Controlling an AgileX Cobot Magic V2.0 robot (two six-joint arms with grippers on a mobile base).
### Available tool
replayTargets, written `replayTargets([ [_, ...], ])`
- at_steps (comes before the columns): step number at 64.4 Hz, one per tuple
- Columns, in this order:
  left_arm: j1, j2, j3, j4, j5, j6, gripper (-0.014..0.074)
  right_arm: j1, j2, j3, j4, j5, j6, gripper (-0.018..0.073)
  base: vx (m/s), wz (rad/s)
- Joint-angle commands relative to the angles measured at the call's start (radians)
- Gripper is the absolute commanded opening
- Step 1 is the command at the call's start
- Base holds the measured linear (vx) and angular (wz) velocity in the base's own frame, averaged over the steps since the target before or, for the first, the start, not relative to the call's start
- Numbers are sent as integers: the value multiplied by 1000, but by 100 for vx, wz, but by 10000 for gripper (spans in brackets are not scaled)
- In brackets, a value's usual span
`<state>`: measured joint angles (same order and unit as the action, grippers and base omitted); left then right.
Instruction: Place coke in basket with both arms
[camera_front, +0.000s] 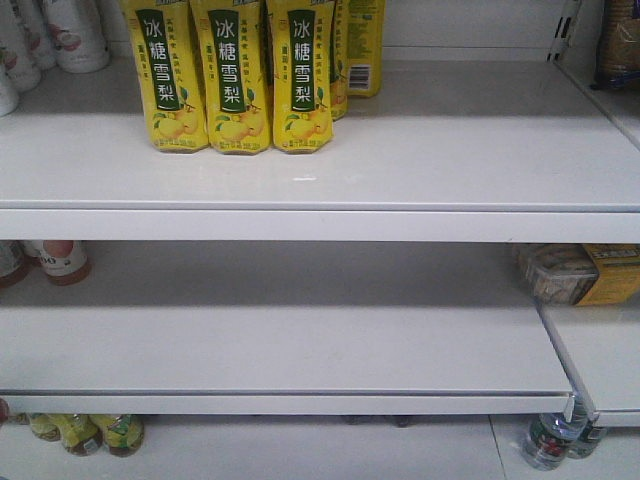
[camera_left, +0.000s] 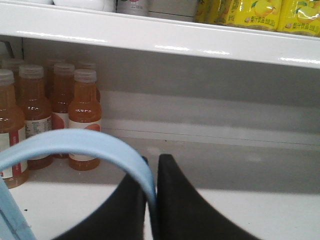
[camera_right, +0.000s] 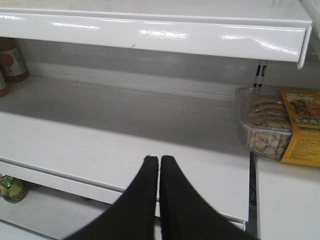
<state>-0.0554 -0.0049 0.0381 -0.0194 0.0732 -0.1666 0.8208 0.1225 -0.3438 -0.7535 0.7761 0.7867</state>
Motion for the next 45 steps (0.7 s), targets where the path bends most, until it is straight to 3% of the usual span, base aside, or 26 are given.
replayTargets([
  [1, 1, -22, -29, 48, -162, 38, -6, -3, 14, -26, -27, -51, -3, -5, 0, 0],
  [11, 1, -22, -29, 48, -162, 38, -6, -13, 17, -26, 96, -52, -3, -5, 0, 0],
  [18, 1, -22, -29, 48, -162, 38, -6, -68, 17, -26, 191, -54, -8, -5, 0, 0],
  [30, 1, -22, -29, 48, -162, 38, -6, -267, 7, 105, 290, -213, -8, -5, 0, 0],
  [45, 1, -22, -29, 48, -162, 38, -6, -580, -63, 317, 591, -495, -10, -5, 0, 0],
])
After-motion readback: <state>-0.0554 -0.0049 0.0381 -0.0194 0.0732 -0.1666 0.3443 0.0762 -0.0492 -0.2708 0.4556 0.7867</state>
